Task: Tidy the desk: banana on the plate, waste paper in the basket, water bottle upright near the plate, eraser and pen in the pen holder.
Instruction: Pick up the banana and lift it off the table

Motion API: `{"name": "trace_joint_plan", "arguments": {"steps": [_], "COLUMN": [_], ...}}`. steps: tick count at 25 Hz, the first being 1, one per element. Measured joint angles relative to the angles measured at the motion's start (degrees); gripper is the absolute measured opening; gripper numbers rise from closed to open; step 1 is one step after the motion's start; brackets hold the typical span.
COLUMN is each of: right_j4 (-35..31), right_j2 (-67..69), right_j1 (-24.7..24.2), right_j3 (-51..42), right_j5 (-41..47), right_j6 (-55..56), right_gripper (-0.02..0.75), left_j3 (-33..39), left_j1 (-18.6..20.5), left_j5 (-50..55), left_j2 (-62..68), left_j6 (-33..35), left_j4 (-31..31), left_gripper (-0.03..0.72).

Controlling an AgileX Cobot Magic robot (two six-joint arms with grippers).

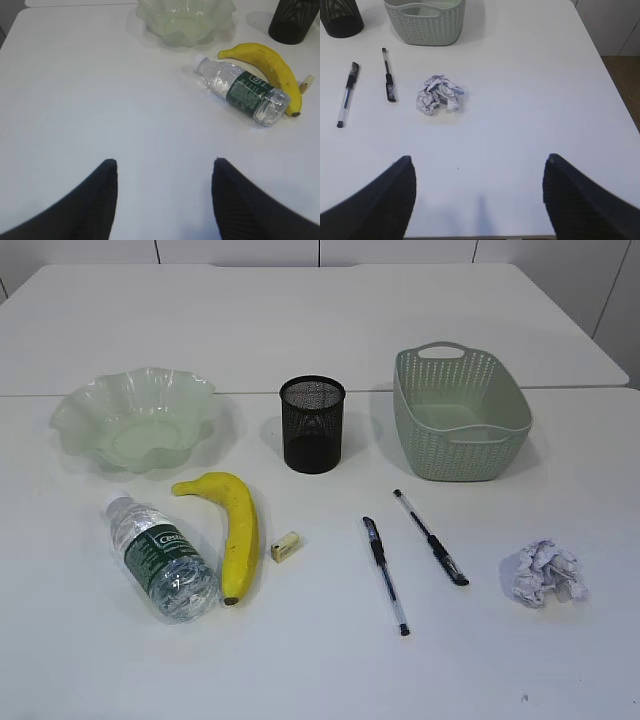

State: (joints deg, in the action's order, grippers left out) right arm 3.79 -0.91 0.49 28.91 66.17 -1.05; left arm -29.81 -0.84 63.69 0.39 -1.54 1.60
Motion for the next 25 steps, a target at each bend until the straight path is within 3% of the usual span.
{"name": "trace_joint_plan", "arguments": {"steps": [25], "right_j4": [0.00], "right_j2": [0.00], "right_j1": [0.00], "right_j3": [0.00], "right_j5": [0.00], "right_j6": [0.00], "right_gripper": [0.585], "left_j3": [0.00], "left_j1": [0.00], "left_j5": [0.00], "left_j2": [0.00], "left_j6": [0.00], "left_j4": [0.00], "left_gripper": [0.395]}}
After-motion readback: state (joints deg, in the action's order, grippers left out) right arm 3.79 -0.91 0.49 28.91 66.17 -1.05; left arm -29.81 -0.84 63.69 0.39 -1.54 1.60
